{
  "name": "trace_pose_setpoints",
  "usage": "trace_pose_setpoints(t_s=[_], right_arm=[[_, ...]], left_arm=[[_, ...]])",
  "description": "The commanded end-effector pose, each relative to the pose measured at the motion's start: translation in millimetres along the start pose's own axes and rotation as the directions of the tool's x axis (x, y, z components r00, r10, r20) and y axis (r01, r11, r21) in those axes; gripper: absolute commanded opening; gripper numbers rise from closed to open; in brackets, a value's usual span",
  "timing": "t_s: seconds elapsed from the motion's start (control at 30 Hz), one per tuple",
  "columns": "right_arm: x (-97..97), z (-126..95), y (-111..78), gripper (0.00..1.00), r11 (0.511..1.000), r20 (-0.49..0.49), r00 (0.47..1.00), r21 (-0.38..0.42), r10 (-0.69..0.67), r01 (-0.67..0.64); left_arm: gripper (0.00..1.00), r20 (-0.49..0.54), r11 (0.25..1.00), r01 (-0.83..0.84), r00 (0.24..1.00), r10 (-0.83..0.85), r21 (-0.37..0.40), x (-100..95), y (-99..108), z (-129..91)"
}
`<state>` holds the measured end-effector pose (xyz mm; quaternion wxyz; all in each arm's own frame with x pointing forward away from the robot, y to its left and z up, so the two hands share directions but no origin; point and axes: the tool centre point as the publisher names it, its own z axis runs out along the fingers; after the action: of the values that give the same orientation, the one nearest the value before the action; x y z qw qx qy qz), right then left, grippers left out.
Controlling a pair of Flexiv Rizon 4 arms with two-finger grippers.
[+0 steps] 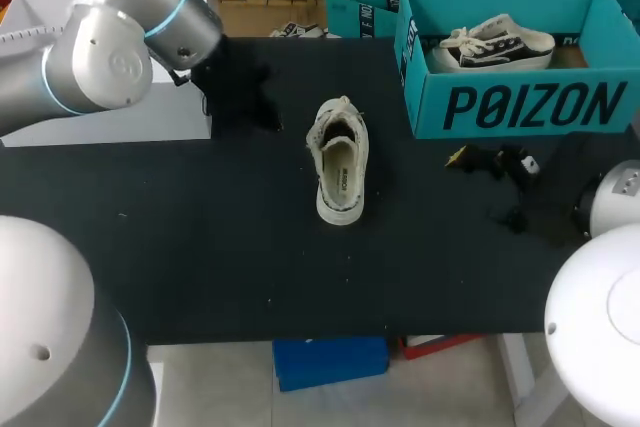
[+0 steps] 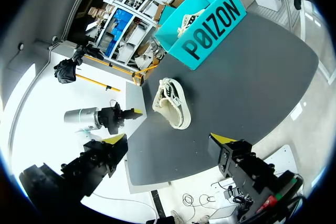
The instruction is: Take the shoe out of the shoebox, open the shoe tongue, remove and reinsert the insole, then place the shoe into the shoebox
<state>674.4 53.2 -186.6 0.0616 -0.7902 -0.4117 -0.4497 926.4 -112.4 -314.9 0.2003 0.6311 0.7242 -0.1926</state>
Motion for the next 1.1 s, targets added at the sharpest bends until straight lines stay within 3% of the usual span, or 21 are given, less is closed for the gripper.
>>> trace_pose_setpoints(t_s=[0.03, 0.1, 0.27, 0.57, 0.87, 1.1], right_arm=[[-5.3, -6, 2.1, 1.00, 0.998, -0.009, 1.000, 0.067, 0.010, -0.009], [-5.3, -6, 2.1, 1.00, 0.998, -0.009, 1.000, 0.067, 0.010, -0.009], [-5.3, -6, 2.1, 1.00, 0.998, -0.009, 1.000, 0.067, 0.010, -0.009], [-5.3, -6, 2.1, 1.00, 0.998, -0.009, 1.000, 0.067, 0.010, -0.009], [-5.3, -6, 2.1, 1.00, 0.998, -0.009, 1.000, 0.067, 0.010, -0.009], [-5.3, -6, 2.1, 1.00, 0.998, -0.009, 1.000, 0.067, 0.010, -0.009]], left_arm=[[0.31, -0.027, 1.000, -0.011, 1.000, 0.011, -0.001, 4.6, -9, -14], [0.44, -0.031, 1.000, -0.019, 0.999, 0.019, -0.003, 5.7, -11, -17], [0.53, -0.025, 0.998, -0.055, 0.998, 0.054, -0.019, 2.0, -15, -23], [0.45, -0.061, 0.995, -0.098, 0.993, 0.097, -0.021, -11.0, -14, -10], [0.46, -0.112, 0.992, -0.128, 0.985, 0.130, 0.018, -27.8, -11, 21], [0.44, -0.144, 0.991, -0.127, 0.981, 0.132, 0.043, -30.1, -7, 45]])
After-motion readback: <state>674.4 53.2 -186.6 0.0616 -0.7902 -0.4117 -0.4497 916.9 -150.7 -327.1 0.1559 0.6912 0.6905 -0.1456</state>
